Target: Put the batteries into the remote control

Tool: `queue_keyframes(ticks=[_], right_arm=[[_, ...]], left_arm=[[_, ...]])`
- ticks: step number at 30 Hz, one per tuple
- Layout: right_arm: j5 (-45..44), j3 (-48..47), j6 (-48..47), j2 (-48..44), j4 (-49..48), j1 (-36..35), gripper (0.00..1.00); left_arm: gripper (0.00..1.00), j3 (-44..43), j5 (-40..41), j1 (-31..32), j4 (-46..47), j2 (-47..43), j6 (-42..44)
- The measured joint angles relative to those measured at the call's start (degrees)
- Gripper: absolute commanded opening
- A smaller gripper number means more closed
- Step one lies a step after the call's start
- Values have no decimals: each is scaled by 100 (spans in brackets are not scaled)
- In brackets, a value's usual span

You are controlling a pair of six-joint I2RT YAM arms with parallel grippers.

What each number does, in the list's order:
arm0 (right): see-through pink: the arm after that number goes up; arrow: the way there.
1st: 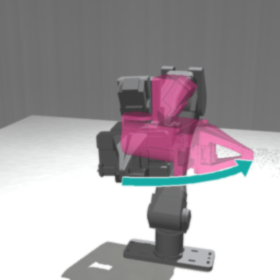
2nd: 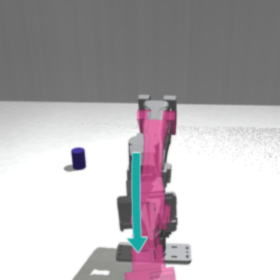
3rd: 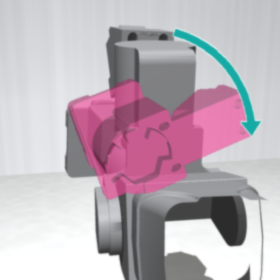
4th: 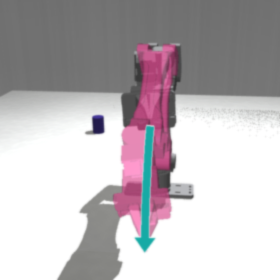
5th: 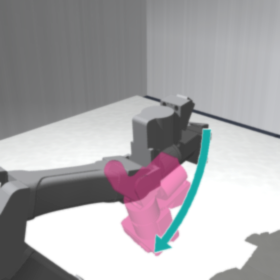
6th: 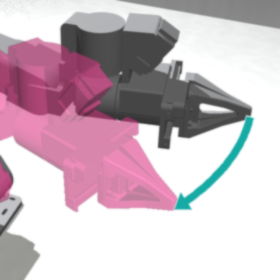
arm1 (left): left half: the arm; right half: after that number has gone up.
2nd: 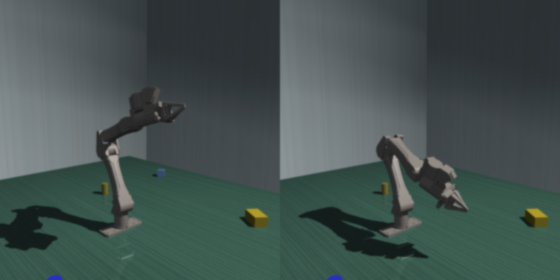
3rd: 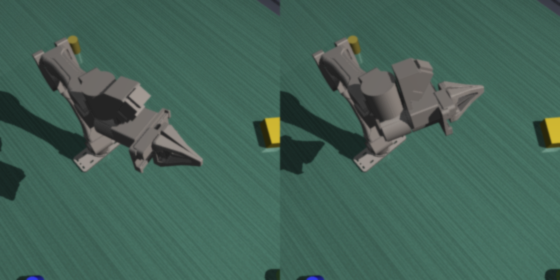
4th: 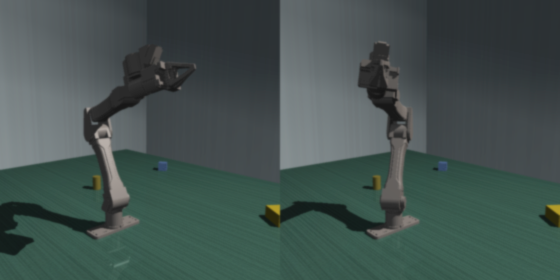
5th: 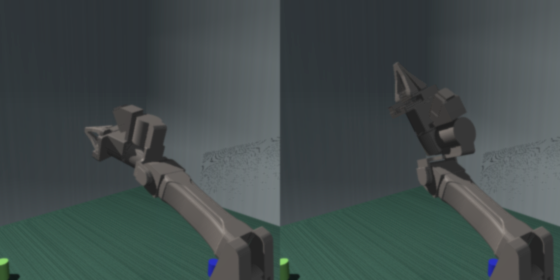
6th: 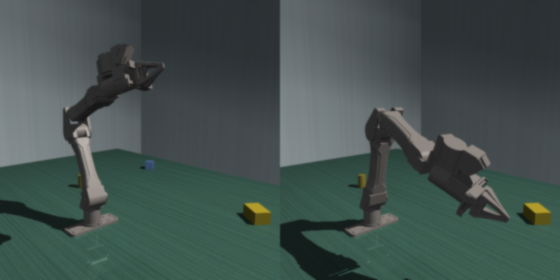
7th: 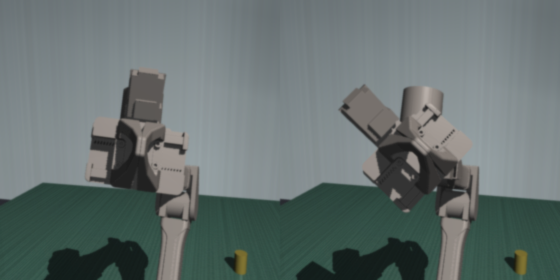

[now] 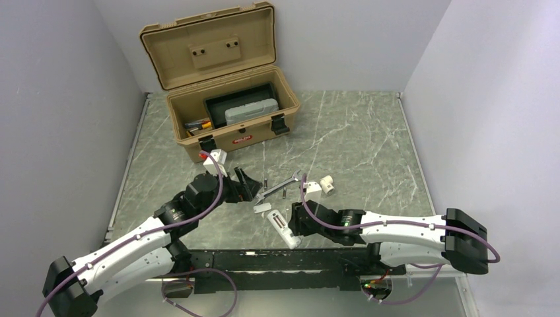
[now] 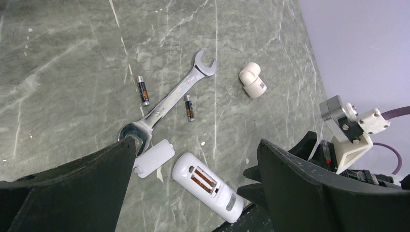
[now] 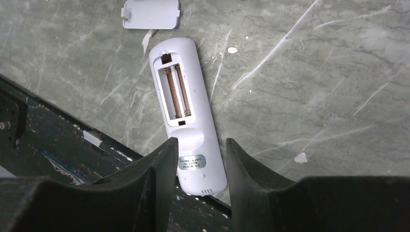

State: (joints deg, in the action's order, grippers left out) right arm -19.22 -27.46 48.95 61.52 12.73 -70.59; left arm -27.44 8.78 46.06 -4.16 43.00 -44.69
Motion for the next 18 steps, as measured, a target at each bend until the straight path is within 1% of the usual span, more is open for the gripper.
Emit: queue_keyframes(ticks=[17, 18], right_arm=[[7, 0, 4, 0, 0, 0, 44], [7, 0, 4, 0, 0, 0, 45]], left_arm=[[99, 0, -59, -31, 0, 0, -2], [99, 0, -59, -35, -2, 0, 0]])
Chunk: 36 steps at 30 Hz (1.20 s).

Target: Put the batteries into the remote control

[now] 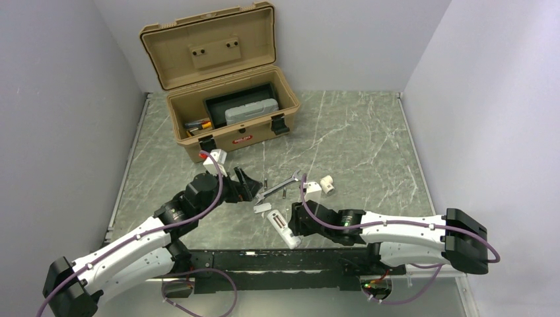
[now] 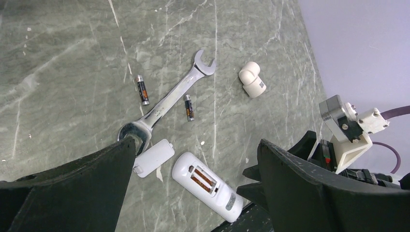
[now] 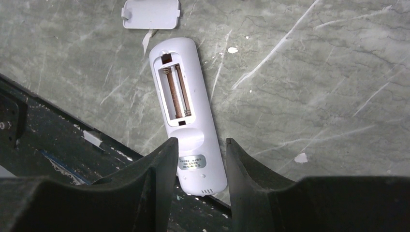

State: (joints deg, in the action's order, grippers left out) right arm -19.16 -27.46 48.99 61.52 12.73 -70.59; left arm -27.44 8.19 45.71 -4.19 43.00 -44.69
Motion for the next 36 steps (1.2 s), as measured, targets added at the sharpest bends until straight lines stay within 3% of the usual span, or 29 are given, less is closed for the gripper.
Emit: queue_keyframes(ticks=[3, 6, 9, 13, 21, 30, 36], right_arm=[[33, 0, -66, 20, -39, -2, 52], [127, -2, -223, 144, -138, -26, 65], [131, -28, -398, 409, -181, -170, 69], [98, -260, -531, 925, -74, -437, 69], [-162, -785, -570, 1738, 142, -1051, 59], [-612, -1274, -245, 2256, 675, -1355, 58], [-782, -1412, 74, 2437, 898, -1541, 64]], left_arm=[[99, 0, 0, -13, -2, -2, 0], [99, 0, -4, -15, 0, -2, 0], [99, 0, -33, -15, 0, -2, 0], [99, 0, -61, -22, 2, 0, -2], [99, 0, -87, -66, 4, 39, -2], [99, 2, -120, -107, 11, 146, -4], [99, 2, -155, -118, 7, 195, -24]])
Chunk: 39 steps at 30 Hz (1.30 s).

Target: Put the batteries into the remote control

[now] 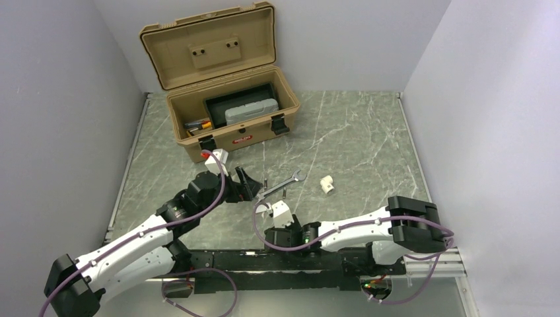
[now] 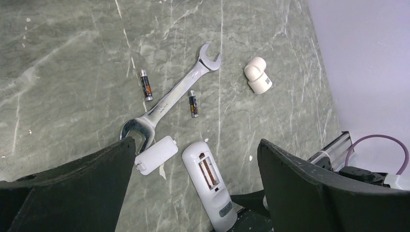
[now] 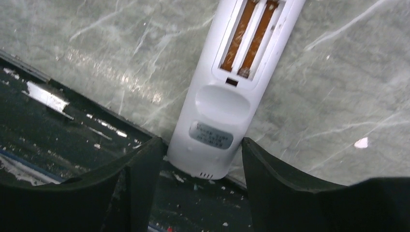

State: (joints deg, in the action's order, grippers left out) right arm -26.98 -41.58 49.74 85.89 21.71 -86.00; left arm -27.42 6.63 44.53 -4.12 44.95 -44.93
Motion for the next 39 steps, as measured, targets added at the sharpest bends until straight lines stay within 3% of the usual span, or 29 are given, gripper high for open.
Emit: queue_keyframes(ticks=[9, 18, 27, 31, 39], right_arm=[[-118, 17, 706, -63, 251, -328, 46], [-249, 76, 1108, -177, 417, -407, 42], [-267, 949, 1045, -2162, 179, -422, 40], [-286, 1141, 984, -2870, 39, -409, 39], [-348, 1241, 946, -3687, 92, -293, 37]], left_arm=[[99, 79, -52, -26, 15, -11, -72], [99, 92, -111, -37, 48, -11, -76], [99, 501, -807, -52, 809, -98, 313], [99, 772, -1379, -52, 1561, -98, 533], [96, 1104, -1875, -52, 2192, -101, 1445]])
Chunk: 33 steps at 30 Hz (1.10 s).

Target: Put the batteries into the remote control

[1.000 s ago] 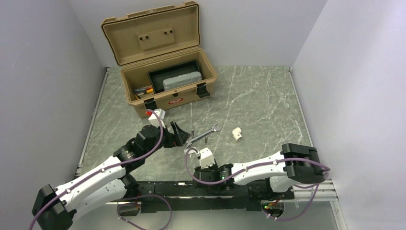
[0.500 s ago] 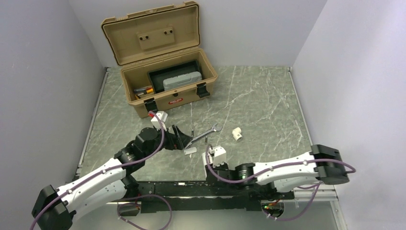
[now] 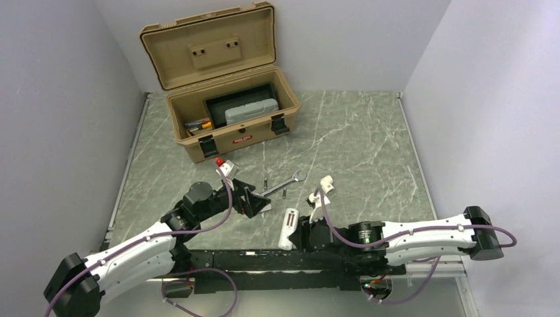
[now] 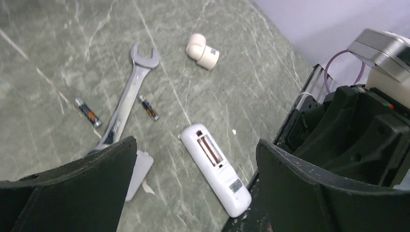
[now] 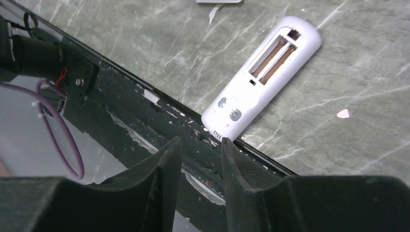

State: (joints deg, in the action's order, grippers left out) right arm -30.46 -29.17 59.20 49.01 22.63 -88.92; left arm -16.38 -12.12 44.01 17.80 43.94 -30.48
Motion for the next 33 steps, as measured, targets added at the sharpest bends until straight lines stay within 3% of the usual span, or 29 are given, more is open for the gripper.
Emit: queue_keyframes(ticks=[4, 6, 8, 10, 13, 21, 27, 33], right_arm=[[-90, -2, -4, -142, 177, 120, 38], [-105, -4, 0, -146, 260, 184, 43], [-107, -4, 39, -142, 358, 251, 51], [-103, -4, 103, -85, 439, 308, 70], [-103, -55, 214, 212, 555, 356, 79], [-146, -756, 643, 1766, 752, 367, 80], [-256, -1582, 872, 3246, 940, 417, 70], [-166, -1624, 1051, 3611, 935, 734, 65]], left_arm=[[96, 92, -70, 0, 474, -15, 417], [97, 197, -70, 0, 640, -66, 546], [97, 280, -70, 0, 680, -109, 643], [96, 308, -68, 0, 680, -122, 713], [97, 310, -52, 0, 678, -125, 739], [98, 341, 243, 0, 601, -313, 682], [99, 396, 599, 0, 275, -754, 577], [99, 461, 968, -109, -214, -1169, 363]])
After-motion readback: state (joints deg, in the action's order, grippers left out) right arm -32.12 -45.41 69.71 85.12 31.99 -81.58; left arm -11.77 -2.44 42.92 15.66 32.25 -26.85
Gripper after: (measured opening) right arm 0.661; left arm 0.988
